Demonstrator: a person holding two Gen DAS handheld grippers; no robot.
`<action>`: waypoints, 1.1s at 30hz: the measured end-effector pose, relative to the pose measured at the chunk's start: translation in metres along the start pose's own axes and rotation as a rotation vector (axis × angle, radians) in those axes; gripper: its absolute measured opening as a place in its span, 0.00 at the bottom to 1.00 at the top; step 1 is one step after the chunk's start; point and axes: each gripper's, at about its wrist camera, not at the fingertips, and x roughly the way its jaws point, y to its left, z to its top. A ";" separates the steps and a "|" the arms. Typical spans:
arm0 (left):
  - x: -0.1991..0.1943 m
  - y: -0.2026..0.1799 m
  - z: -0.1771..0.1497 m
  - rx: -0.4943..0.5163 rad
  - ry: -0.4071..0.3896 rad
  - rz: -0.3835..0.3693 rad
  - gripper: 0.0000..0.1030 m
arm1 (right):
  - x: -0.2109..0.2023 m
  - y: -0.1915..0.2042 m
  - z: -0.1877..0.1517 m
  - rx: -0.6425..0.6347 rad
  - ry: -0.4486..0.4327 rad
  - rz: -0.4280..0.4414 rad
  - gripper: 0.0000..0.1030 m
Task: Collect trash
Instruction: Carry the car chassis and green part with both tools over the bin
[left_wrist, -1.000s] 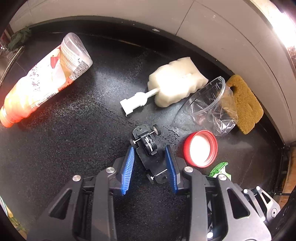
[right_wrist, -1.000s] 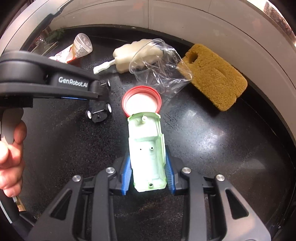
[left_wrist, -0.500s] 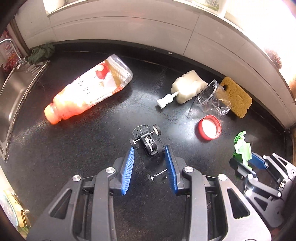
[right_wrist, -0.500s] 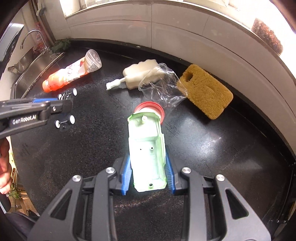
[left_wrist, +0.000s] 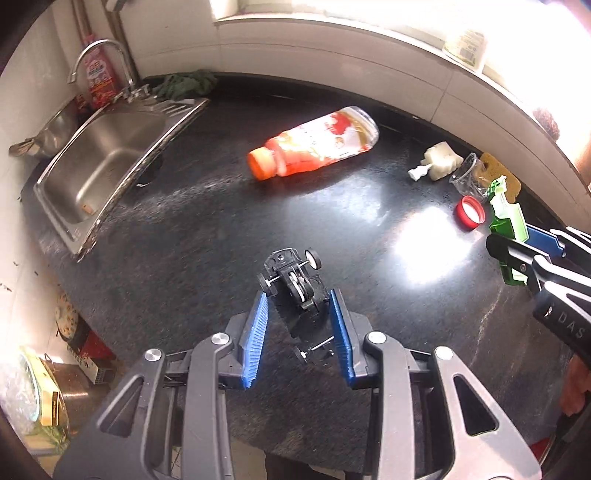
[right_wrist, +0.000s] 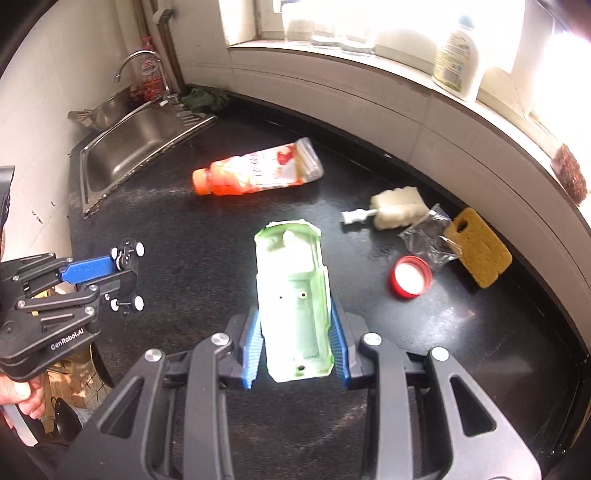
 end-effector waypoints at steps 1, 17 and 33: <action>-0.004 0.012 -0.007 -0.018 -0.002 0.011 0.32 | -0.001 0.014 0.002 -0.014 0.000 0.017 0.32; -0.069 0.236 -0.150 -0.422 0.014 0.226 0.32 | 0.013 0.287 0.006 -0.352 0.048 0.332 0.32; 0.030 0.321 -0.272 -0.583 0.091 0.112 0.33 | 0.122 0.420 -0.068 -0.401 0.332 0.457 0.32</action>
